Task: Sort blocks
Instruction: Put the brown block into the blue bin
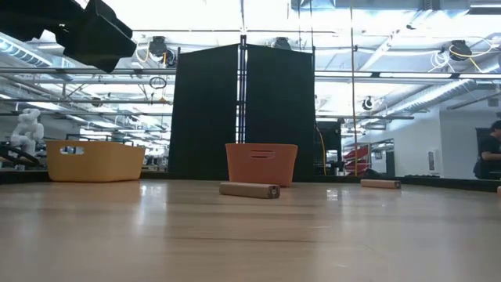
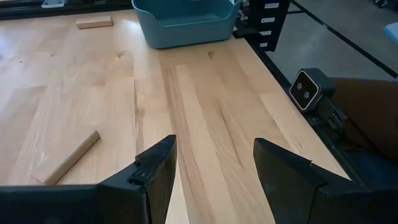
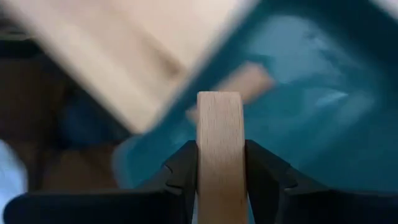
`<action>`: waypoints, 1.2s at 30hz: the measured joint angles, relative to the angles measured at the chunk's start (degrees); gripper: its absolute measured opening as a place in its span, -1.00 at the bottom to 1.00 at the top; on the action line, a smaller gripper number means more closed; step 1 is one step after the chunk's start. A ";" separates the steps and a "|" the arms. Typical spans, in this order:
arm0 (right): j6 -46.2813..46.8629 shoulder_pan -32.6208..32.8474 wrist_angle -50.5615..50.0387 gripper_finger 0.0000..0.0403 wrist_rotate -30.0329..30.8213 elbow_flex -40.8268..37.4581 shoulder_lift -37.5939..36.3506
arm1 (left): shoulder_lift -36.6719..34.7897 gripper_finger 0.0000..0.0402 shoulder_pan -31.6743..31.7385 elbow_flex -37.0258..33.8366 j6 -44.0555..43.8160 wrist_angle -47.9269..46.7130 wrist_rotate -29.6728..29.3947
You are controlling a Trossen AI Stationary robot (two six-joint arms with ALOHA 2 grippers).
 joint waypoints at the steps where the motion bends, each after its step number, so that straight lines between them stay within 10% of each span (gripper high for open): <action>1: 2.54 0.64 -2.50 -0.56 -0.02 0.00 0.00 | 0.00 0.05 -0.01 0.00 0.00 0.13 -0.03; 17: 14.13 1.81 -14.51 -0.54 -0.09 0.00 0.63 | -0.02 0.05 0.01 0.00 0.28 0.06 -1.56; 25: 13.05 1.56 -14.90 -0.18 -0.46 0.00 0.39 | -0.02 0.05 1.45 -0.02 6.73 1.84 -2.84; 36: 14.54 -4.69 -27.84 -0.09 0.44 0.02 -7.50 | -0.02 0.05 13.18 -0.02 19.63 10.46 10.03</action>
